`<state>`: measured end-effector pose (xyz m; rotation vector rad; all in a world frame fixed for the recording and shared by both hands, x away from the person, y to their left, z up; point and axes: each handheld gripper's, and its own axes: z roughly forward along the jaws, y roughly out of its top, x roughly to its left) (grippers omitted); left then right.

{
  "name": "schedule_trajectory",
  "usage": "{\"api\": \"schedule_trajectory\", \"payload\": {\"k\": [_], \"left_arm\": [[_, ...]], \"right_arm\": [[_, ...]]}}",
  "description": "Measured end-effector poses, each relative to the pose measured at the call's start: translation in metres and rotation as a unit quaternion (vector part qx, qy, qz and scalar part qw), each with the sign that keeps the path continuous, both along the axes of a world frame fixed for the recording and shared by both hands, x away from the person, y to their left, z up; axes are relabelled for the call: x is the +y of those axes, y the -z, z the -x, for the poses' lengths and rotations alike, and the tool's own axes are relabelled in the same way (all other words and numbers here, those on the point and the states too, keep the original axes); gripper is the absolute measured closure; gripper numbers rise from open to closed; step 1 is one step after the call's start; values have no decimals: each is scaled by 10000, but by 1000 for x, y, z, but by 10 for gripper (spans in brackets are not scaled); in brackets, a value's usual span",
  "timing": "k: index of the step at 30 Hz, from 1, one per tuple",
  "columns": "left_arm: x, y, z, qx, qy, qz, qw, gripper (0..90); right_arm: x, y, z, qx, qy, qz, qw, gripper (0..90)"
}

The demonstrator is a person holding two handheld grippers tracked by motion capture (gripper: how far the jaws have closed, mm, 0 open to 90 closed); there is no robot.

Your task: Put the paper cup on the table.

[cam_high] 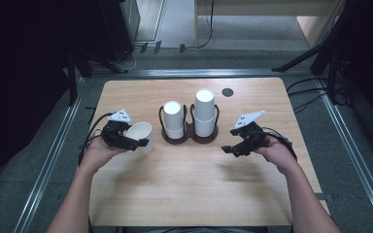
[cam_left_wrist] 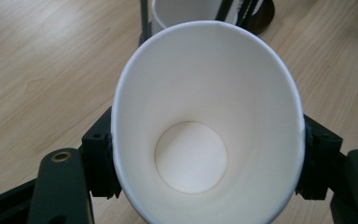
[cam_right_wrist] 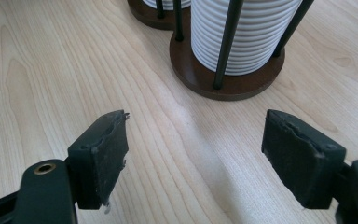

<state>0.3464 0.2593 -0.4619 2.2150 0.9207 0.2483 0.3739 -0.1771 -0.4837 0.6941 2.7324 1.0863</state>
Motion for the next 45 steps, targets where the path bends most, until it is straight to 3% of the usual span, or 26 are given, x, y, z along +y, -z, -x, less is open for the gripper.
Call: {"api": "schedule_trajectory", "payload": {"k": [10, 19, 27, 41, 45], "left_arm": [[14, 2, -17, 64, -320, 86, 9994, 269], [27, 5, -29, 53, -659, 133, 9977, 266], [34, 9, -40, 33, -1139, 77, 9935, 261], [39, 21, -54, 71, -1510, -84, 9885, 240], [37, 26, -57, 54, -1599, -252, 9868, 224]], "right_arm": [[0, 8, 4, 12, -68, 228, 9997, 230], [1, 12, 9, 4, -61, 283, 9996, 230], [0, 15, 13, 4, -44, 340, 9994, 230], [-5, 18, 20, 18, -22, 447, 9990, 230], [-6, 18, 21, 6, -13, 464, 9989, 230]]}}
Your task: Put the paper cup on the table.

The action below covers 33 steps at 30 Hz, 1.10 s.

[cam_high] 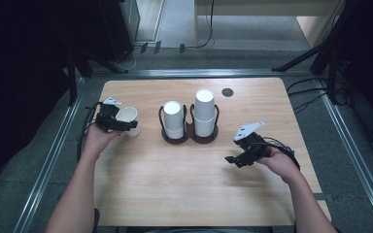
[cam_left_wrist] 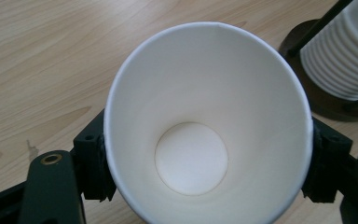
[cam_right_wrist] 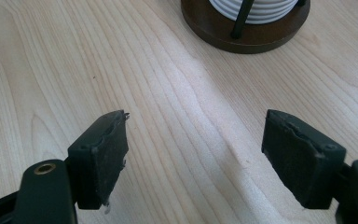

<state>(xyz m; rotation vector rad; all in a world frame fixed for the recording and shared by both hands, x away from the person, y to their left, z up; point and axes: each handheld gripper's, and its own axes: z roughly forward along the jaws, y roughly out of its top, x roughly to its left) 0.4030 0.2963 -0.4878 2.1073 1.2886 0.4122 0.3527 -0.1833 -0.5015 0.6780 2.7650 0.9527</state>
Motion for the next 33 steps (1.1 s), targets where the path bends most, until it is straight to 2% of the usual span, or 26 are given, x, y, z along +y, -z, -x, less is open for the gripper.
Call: {"api": "schedule_trajectory", "payload": {"k": [3, 8, 14, 17, 19, 27, 29, 33], "left_arm": [[1, 2, -1, 27, -73, 0, 10000, 215], [1, 2, -1, 33, -57, -20, 10000, 209], [0, 0, -1, -26, 37, 101, 9999, 183], [0, -1, -1, -2, 26, 218, 9998, 129], [0, -2, -1, 10, 35, 266, 9996, 124], [2, -8, -1, -7, -71, 338, 9994, 87], [3, -10, -1, 51, -103, 404, 9991, 57], [4, -16, 0, 18, -91, 509, 9987, 53]], "right_arm": [[-1, 0, 0, -23, 1, 16, 10000, 230], [-1, 1, 1, -14, 2, 49, 10000, 230], [0, 1, 1, -13, -24, 56, 10000, 230], [0, 2, 1, -21, -39, 97, 9999, 230], [1, 2, 1, -28, -52, 106, 9999, 230], [1, 3, 1, -35, -77, 150, 9999, 230], [1, 3, 1, -37, -68, 168, 9998, 230], [1, 5, 1, -32, -92, 261, 9996, 230]]}}
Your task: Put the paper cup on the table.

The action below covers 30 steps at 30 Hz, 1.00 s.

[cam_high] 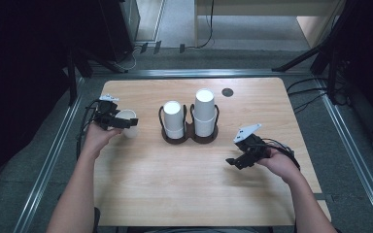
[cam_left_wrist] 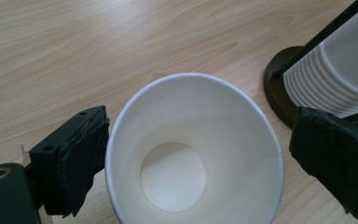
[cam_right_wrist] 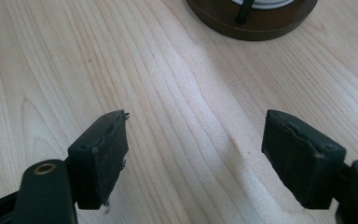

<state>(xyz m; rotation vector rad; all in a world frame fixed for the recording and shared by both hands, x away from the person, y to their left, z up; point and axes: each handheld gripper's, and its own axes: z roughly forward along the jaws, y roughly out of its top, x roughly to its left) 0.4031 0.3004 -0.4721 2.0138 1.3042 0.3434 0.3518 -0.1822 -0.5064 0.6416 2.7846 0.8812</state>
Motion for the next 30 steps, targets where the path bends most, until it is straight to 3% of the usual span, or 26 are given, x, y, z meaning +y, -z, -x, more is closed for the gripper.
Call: {"api": "schedule_trajectory", "payload": {"k": [12, 16, 21, 24, 28, 30], "left_arm": [[4, -17, 8, -34, -56, 166, 9998, 27], [2, -25, 14, -90, -49, 83, 9999, 27], [3, -34, 20, -209, -63, 143, 9997, 27], [4, -36, 22, -182, -123, 172, 9996, 28], [3, -40, 26, -156, -10, 299, 9994, 49], [1, -41, 27, -158, 41, 252, 9995, 49]], "right_arm": [[4, 1, -3, 19, -115, -53, 9999, 230], [5, 1, -4, 5, -187, -40, 9998, 230], [6, 1, -4, 19, -211, -25, 9998, 230], [7, 0, -3, -8, -234, 10, 9997, 230], [7, -2, -3, -24, -216, 9, 9998, 230], [7, -2, -3, -52, -222, 10, 9997, 230]]}}
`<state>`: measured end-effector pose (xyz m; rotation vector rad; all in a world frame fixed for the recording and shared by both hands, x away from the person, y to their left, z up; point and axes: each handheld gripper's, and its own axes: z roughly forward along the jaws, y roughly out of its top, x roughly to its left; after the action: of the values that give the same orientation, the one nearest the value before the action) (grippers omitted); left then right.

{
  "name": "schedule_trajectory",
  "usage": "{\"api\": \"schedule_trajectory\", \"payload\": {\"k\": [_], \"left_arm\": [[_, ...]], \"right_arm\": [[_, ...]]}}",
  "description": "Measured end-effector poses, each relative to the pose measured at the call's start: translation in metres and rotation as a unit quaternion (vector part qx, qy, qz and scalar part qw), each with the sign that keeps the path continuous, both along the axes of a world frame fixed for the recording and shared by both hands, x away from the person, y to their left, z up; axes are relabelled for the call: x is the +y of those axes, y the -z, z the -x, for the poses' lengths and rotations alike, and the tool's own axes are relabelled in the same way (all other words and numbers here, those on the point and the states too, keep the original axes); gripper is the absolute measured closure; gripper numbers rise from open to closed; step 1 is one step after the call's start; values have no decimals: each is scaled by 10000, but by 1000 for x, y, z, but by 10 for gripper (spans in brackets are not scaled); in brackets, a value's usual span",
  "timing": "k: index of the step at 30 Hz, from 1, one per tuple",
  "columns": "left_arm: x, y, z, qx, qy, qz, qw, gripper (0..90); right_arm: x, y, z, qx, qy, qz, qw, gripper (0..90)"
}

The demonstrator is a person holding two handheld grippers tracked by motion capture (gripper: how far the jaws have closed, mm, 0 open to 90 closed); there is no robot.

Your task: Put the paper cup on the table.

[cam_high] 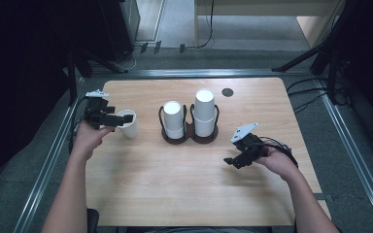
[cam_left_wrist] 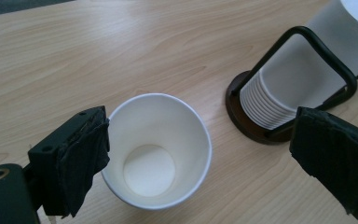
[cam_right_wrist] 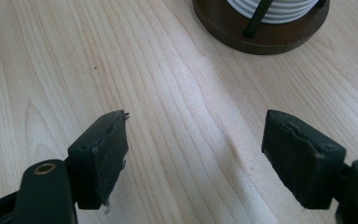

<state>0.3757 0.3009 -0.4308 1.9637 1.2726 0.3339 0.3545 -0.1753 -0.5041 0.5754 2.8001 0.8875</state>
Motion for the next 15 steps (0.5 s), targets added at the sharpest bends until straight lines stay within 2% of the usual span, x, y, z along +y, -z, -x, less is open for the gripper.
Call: {"api": "schedule_trajectory", "payload": {"k": [4, 11, 15], "left_arm": [[-6, -1, 2, 23, 123, -47, 9999, 49], [-17, -5, 8, -18, 419, 25, 9991, 49], [-23, -4, 11, 23, 566, 74, 9984, 48]], "right_arm": [[0, -1, 1, -16, 7, 3, 10000, 229], [-1, -2, 0, -45, 32, -30, 10000, 230], [-1, -3, 0, -26, 24, -45, 10000, 230]]}}
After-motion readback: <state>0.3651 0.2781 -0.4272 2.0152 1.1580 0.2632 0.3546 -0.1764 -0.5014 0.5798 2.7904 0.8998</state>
